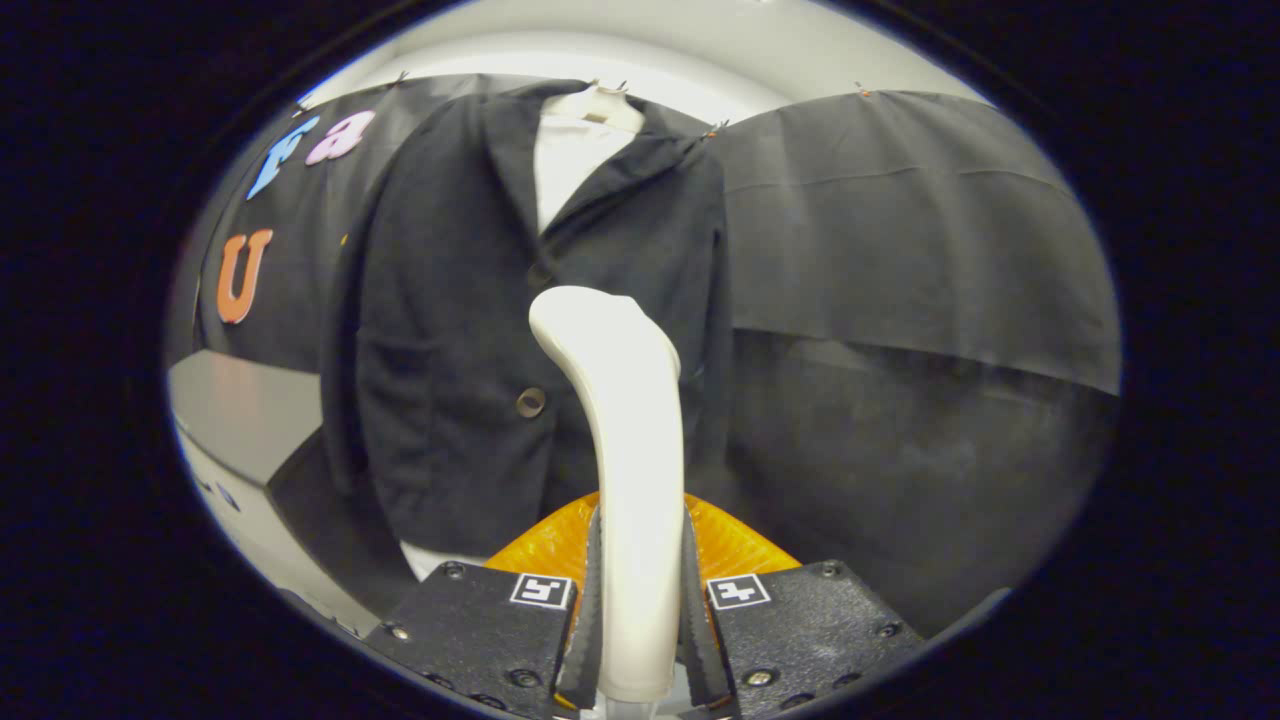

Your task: Iron the clothes twice with a garment steamer, once on the left side and once on the right side.

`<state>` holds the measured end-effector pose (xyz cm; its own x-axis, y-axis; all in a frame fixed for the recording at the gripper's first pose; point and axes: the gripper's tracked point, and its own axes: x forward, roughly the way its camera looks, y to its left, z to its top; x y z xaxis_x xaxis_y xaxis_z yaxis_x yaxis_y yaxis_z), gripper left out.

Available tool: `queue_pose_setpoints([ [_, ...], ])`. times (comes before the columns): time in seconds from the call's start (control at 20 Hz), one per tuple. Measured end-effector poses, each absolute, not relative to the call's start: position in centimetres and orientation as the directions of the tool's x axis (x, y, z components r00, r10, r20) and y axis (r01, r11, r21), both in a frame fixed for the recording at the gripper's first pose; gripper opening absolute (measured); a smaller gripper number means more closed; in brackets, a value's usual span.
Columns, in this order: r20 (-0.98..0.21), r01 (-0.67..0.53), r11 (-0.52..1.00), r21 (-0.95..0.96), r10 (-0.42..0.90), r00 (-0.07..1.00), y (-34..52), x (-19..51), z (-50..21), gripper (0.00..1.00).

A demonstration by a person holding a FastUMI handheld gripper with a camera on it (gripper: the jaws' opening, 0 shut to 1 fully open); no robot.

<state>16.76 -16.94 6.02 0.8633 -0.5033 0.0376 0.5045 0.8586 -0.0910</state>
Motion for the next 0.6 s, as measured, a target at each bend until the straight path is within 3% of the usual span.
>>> queue_pose_setpoints([
  [0.35, 0.323, 0.529, 0.849, -0.001, -0.5, 0.803, -21.4, 14.3, 20.7, 0.36],
  [0.6, 0.418, 0.487, 0.874, 0.013, -0.447, 0.791, -22.3, 14.9, 26.7, 0.36],
])
